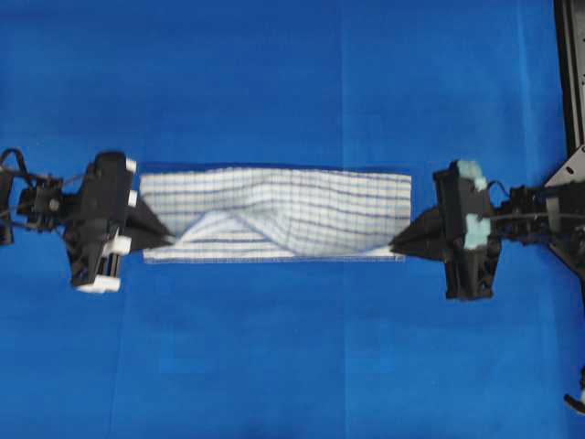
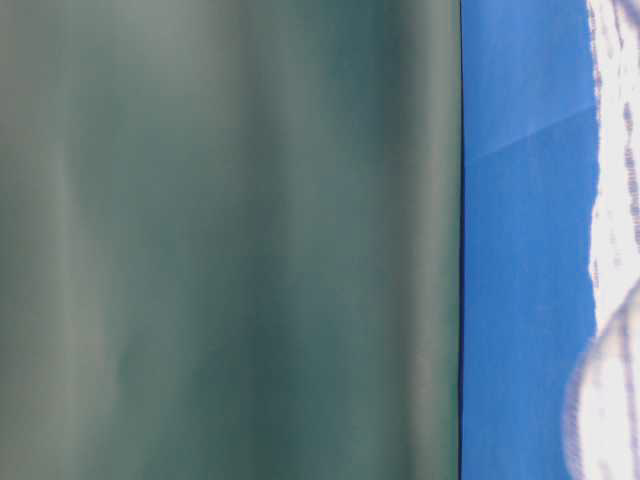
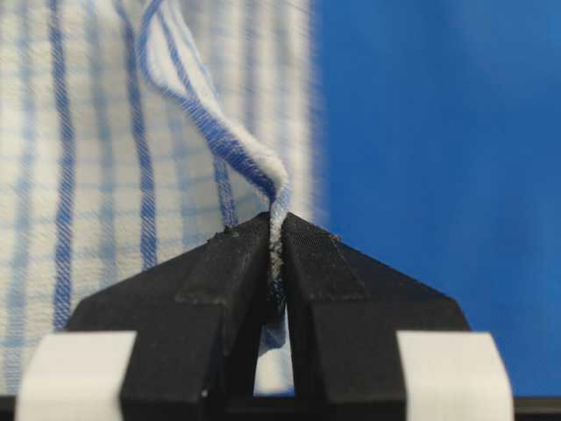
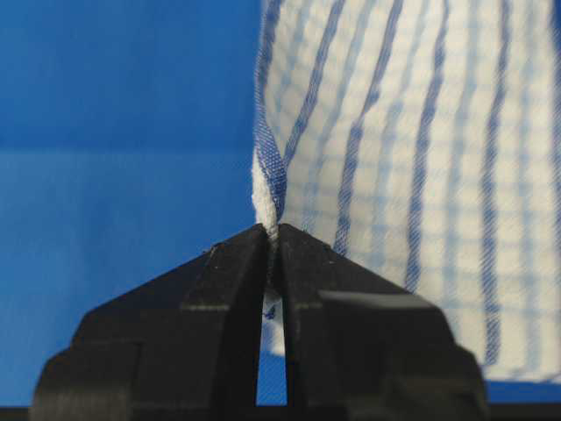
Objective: Fold the blue towel.
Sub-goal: 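Pull both top corners down toward the bottom edge, folding towel in half, then open both grippers and lift away from the folded towel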
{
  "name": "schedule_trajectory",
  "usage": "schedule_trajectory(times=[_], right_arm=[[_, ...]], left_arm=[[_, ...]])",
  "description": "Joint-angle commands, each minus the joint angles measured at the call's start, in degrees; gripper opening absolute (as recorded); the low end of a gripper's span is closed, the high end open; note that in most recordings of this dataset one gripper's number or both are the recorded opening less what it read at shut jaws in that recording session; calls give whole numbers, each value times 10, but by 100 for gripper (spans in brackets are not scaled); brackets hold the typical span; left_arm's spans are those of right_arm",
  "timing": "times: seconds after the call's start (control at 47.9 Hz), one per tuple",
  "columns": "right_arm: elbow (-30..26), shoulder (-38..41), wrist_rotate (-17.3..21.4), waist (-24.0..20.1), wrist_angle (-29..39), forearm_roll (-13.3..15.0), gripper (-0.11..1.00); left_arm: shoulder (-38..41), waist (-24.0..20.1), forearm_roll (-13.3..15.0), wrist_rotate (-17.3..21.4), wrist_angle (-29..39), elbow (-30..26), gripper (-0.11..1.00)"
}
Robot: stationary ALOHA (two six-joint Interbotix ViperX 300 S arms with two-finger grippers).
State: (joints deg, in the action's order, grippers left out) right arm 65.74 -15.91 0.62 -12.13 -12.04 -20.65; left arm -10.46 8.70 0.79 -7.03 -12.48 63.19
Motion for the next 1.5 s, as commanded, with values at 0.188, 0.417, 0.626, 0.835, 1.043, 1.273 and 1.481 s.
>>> schedule_trajectory(times=[0.188,0.417,0.626,0.835,1.043,1.273,1.481], right_arm=[[-2,103,1,-33,-54,-71,-1],[-11,146,1,-55,-82,-105,-1],[-13,146,1,-67,-82,-125,-1],[-18,146,1,-67,-72,-127,4],[-32,127,-4,-67,-36,-127,41],[-33,47,-23,-66,6,-116,86],[-21,-60,-85,-27,42,-115,82]], left_arm=[[57,14,1,-3,-8,-5,3],[102,15,0,-3,-11,-15,3],[98,14,1,-3,-12,-12,3],[92,15,1,-3,-8,-14,4],[57,26,0,-10,24,-17,46],[-54,26,-2,-5,110,-18,78],[-148,-11,-4,5,148,-7,77]])
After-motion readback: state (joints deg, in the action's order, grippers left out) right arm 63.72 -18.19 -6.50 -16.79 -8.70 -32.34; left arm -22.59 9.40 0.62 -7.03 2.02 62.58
